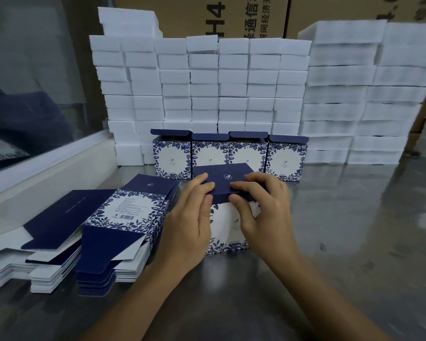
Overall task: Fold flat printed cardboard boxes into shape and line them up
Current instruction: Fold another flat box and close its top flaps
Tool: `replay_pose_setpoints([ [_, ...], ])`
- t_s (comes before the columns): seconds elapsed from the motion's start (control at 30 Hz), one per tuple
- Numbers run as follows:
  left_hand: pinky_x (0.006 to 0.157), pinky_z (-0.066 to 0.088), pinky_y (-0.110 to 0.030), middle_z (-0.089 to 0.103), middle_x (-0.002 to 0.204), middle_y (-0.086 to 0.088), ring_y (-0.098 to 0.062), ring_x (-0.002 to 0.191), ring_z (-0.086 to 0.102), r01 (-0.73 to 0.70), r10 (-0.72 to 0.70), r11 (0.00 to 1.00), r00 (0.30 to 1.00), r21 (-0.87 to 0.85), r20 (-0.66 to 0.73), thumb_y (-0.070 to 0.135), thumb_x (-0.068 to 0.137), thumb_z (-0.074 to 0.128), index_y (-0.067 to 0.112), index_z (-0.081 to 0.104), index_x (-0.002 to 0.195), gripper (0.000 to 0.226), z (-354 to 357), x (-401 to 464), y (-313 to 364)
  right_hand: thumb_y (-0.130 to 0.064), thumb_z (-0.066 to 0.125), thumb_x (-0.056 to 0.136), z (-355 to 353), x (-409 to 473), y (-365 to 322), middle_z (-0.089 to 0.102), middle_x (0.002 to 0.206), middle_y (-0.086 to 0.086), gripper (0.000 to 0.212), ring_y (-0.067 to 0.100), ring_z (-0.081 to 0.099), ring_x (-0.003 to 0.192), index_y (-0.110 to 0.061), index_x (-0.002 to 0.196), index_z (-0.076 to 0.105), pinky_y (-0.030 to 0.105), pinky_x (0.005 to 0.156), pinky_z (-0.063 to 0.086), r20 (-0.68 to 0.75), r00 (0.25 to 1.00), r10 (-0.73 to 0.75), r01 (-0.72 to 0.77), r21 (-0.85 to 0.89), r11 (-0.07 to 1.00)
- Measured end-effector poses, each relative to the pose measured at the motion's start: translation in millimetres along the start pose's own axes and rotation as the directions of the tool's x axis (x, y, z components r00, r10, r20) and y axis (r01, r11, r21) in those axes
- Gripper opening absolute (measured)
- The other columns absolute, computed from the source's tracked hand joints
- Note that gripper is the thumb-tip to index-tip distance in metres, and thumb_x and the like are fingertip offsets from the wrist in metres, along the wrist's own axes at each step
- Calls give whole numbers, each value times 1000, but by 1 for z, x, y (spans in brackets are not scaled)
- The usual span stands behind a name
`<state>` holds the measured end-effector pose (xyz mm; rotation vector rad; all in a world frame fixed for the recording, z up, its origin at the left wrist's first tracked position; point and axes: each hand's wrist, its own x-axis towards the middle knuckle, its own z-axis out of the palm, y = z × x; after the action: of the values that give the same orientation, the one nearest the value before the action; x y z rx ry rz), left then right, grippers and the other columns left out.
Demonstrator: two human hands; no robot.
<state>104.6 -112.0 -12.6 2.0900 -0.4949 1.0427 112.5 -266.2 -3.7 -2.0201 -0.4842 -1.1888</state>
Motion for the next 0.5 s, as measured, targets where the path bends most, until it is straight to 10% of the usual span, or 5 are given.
replay_pose_setpoints([
  [0.5, 101, 27, -1, 46, 139, 10, 1, 127, 41, 48, -49, 997, 999, -52, -21, 21, 102, 39, 10, 57, 123, 30, -2, 4, -9, -9, 62, 97, -1, -1, 17, 61, 108, -8, 18, -3, 57, 97, -24, 108, 62, 12, 80, 45, 82, 965, 250, -263, 248, 932],
])
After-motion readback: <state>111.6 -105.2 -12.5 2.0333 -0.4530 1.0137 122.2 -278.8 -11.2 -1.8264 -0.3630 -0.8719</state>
